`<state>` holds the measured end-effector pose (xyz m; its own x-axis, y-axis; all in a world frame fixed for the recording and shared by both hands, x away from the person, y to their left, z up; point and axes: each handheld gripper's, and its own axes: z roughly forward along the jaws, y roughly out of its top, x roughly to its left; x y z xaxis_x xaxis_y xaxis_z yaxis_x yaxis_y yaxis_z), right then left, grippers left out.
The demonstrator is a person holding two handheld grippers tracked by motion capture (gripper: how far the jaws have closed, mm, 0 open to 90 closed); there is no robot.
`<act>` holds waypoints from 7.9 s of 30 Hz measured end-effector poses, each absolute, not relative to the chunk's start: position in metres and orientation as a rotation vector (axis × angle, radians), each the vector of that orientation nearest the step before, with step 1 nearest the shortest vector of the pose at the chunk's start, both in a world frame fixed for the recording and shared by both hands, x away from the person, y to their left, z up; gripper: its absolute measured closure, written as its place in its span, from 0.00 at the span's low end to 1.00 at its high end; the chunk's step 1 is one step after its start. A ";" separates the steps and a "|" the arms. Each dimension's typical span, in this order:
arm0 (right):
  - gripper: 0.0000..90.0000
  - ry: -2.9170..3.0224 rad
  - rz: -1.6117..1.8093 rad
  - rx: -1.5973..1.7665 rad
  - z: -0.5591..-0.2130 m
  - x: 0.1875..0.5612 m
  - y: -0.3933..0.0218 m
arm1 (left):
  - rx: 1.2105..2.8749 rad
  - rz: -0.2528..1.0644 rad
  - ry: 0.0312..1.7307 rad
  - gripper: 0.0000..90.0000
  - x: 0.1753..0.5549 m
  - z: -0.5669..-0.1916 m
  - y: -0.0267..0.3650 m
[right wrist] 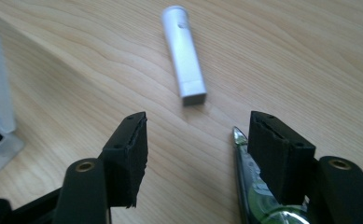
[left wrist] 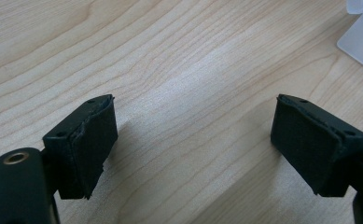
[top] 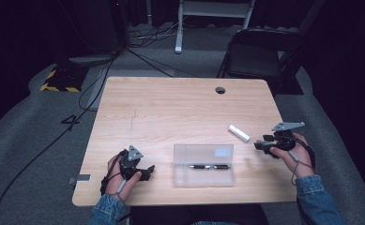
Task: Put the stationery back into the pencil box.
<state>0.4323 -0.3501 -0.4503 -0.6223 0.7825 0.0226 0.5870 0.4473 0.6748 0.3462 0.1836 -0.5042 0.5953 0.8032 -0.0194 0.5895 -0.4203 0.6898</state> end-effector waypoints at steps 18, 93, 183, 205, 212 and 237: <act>0.39 2.355 0.870 1.284 -0.476 0.445 -0.377 | 2.158 0.415 1.097 0.17 0.346 -0.504 0.184; 0.61 2.399 0.821 1.327 -0.445 0.426 -0.348 | 2.159 0.414 1.098 0.17 0.346 -0.504 0.184; 0.61 2.842 0.940 0.708 -0.446 0.371 -0.194 | 2.161 0.422 1.091 0.17 0.346 -0.504 0.183; 0.61 2.952 0.921 0.709 -0.459 0.365 -0.183 | 2.161 0.422 1.091 0.17 0.346 -0.504 0.184; 0.59 2.990 0.919 0.676 -0.464 0.365 -0.180 | 2.161 0.421 1.091 0.17 0.346 -0.504 0.184; 0.62 2.862 1.040 0.718 -0.446 0.370 -0.193 | 2.158 0.417 1.092 0.17 0.346 -0.504 0.183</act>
